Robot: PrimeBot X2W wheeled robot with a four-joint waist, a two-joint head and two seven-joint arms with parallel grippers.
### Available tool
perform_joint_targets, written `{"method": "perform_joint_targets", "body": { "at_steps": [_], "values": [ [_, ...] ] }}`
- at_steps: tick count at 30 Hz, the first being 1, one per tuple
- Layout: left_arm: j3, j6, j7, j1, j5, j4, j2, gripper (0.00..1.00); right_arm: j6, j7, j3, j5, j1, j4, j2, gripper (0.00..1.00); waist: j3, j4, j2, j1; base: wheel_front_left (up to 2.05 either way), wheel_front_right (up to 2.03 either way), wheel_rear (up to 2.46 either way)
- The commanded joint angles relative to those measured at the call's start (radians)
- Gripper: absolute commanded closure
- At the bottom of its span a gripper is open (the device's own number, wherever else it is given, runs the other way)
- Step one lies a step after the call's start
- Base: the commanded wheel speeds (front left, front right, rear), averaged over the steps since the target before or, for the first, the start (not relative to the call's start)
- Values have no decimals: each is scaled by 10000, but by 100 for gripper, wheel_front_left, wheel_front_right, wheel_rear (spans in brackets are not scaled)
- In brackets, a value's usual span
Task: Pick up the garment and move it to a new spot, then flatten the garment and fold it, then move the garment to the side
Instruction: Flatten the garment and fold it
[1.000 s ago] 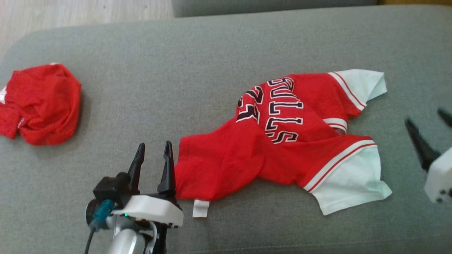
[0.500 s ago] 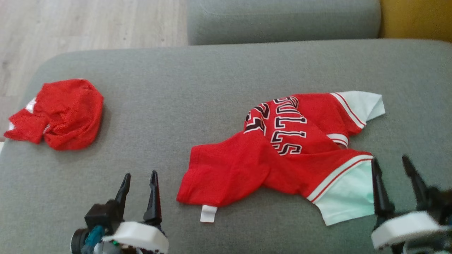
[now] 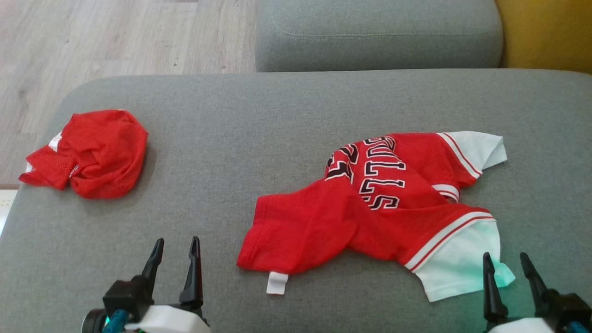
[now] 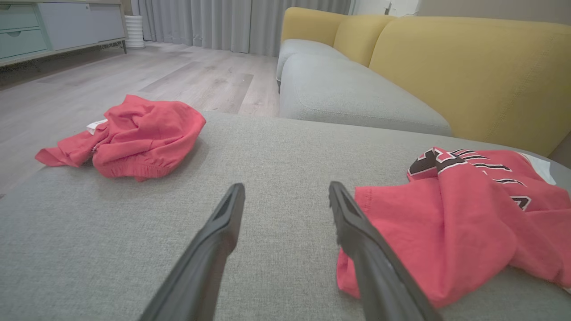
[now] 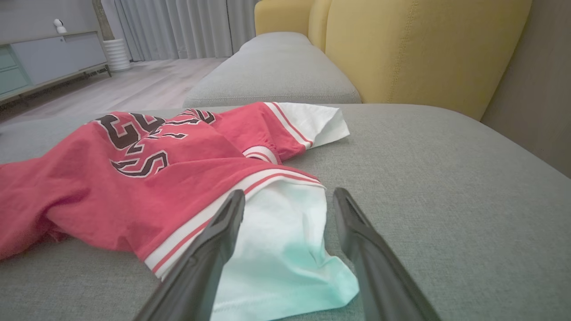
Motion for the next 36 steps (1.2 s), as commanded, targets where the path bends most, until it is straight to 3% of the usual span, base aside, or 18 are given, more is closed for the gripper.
{"method": "perform_joint_targets", "body": {
  "at_steps": [1, 36],
  "values": [
    [419, -105, -122, -218, 63, -381, -17, 0, 73, -190, 181, 93, -659, -206, -91, 0, 5, -26, 0, 0, 0, 0, 0],
    [141, -169, -122, -130, -61, -116, -20, 0, 73, -193, 487, -22, -850, -182, -89, 0, 46, -116, 0, 0, 0, 0, 0]
  ]
}}
